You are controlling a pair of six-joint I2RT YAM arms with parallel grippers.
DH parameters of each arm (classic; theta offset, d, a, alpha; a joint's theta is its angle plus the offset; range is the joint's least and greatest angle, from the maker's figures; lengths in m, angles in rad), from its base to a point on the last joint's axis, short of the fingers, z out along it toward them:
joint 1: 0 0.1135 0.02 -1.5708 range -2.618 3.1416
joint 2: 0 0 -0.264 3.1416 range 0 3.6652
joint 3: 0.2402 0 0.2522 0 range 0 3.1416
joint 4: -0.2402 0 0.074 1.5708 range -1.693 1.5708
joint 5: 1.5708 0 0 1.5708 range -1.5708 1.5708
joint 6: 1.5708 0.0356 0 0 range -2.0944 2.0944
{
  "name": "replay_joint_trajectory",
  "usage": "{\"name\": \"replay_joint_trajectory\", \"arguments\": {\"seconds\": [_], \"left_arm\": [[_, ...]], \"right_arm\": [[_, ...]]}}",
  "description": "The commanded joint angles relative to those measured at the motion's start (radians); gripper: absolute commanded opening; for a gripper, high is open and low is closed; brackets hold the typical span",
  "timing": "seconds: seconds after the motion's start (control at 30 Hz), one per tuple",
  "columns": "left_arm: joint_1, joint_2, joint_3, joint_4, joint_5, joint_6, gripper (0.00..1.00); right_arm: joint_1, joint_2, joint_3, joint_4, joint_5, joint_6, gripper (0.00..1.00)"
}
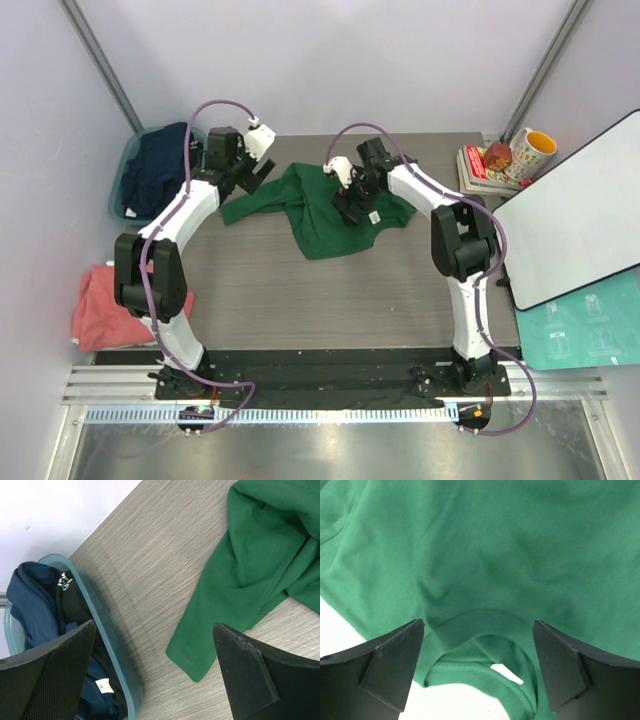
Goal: Fold and stack the t-shirts
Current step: Flatten out the tshirt
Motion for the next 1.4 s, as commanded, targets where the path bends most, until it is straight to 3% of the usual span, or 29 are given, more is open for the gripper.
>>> {"name": "replay_joint_trajectory", "arguments": {"seconds": [0.0,0.07,0.3,0.37,0.4,0.43,0.47,0.7,0.93,1.23,1.37], "left_arm": [[0.001,-0.003,-0.021,0.034,0.004,0.035,1.00],[0.004,0.008,-0.018,0.028,-0.008,0.046,1.00],[0.015,0.078,-0.018,0.016,-0.059,0.065,1.00],[0.015,0.109,-0.019,-0.001,-0.074,0.079,1.00],[0.015,0.116,-0.021,-0.010,-0.089,0.096,1.00],[0.013,0.135,-0.024,-0.015,-0.104,0.107,1.00],[0.015,0.141,-0.031,-0.018,-0.121,0.116,1.00],[0.018,0.163,-0.042,-0.166,-0.259,0.226,1.00],[0.018,0.137,-0.125,-0.167,-0.336,0.242,1.00],[0.021,0.006,-0.194,-0.210,-0.157,0.214,1.00],[0.021,0.032,-0.234,-0.148,-0.169,0.205,0.96]], "right_arm": [[0.008,0.026,0.077,-0.004,0.017,-0.005,0.91],[0.014,0.023,0.078,-0.015,0.017,-0.017,0.83],[0.043,-0.026,-0.009,-0.054,0.034,-0.106,0.80],[0.048,-0.026,-0.017,-0.058,0.051,-0.112,0.57],[0.046,-0.024,-0.014,-0.060,0.061,-0.112,0.39],[0.048,-0.023,-0.012,-0.060,0.074,-0.106,0.06],[0.048,-0.020,-0.006,-0.060,0.097,-0.106,0.01],[0.048,-0.053,-0.026,-0.061,0.140,-0.140,0.01],[0.048,-0.055,-0.009,-0.060,0.152,-0.146,0.01],[0.046,-0.038,0.025,-0.074,0.170,-0.175,0.01],[0.046,-0.029,0.049,-0.078,0.163,-0.174,0.01]]}}
